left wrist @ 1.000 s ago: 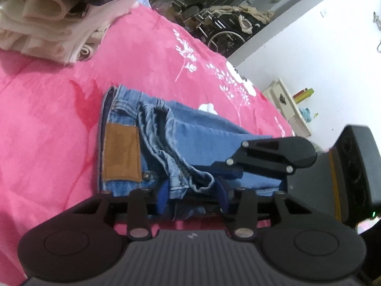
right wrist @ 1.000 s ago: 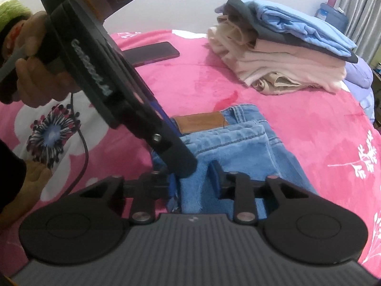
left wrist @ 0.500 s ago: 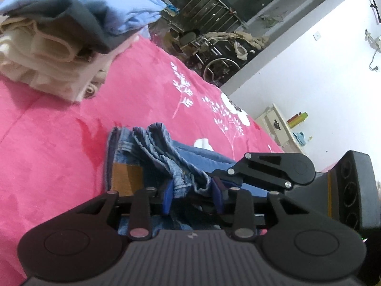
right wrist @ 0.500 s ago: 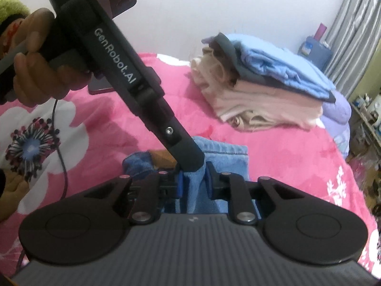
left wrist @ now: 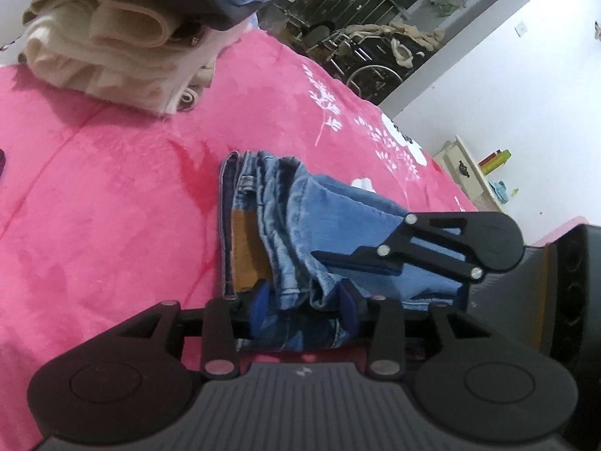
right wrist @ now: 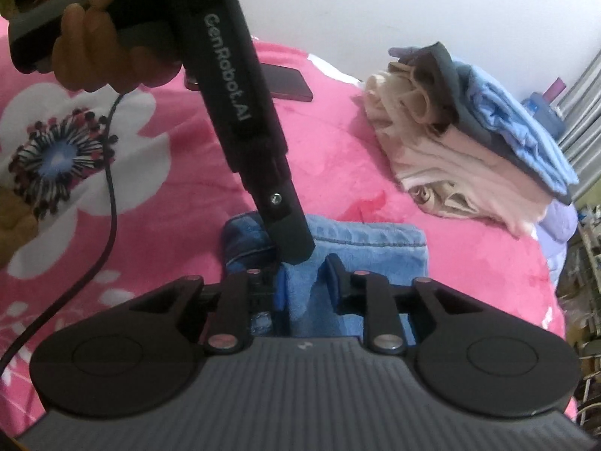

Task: Fold clothes

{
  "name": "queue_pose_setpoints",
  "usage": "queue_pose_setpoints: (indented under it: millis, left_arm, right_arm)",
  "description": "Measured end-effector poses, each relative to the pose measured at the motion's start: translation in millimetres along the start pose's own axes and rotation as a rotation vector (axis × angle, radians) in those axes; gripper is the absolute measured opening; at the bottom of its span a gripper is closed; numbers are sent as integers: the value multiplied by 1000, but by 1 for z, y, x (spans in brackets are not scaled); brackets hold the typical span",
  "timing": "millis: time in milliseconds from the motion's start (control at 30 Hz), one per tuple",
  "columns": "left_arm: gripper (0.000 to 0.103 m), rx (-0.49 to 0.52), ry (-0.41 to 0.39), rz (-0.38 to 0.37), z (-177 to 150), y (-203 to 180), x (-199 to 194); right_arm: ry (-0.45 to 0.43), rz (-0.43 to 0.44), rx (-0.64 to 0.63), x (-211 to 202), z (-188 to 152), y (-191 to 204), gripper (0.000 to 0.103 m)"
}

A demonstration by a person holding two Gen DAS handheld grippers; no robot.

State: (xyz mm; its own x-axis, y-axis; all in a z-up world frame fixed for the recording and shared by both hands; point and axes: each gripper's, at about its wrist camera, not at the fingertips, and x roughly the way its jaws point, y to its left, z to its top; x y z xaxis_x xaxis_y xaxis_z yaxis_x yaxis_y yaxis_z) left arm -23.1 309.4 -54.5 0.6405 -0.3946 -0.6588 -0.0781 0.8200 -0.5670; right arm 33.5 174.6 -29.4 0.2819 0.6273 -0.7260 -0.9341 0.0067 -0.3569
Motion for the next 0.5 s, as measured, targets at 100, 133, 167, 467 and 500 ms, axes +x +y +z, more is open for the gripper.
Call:
queue_pose_setpoints:
  millis: [100,133,167,467,500]
  left_arm:
    - [43,25,12,22,-2,-1,0]
    - [43,30,13,30,-3,-1,-1]
    - [46,28,11,39,-3,-1,-3]
    - [54,-12,-123,120,18,4,-39]
    - [54,-6,-142,112,23,0,-41]
  right_arm:
    - [3,63,55,-10,2,-12,45]
    - [0,91,85,-15,2,-18,50]
    - [-10,117,116,-21,1,-23,56]
    - [70,232,433,-86,-32,-81,60]
    - [86,209,439,-93,-38,-84,60]
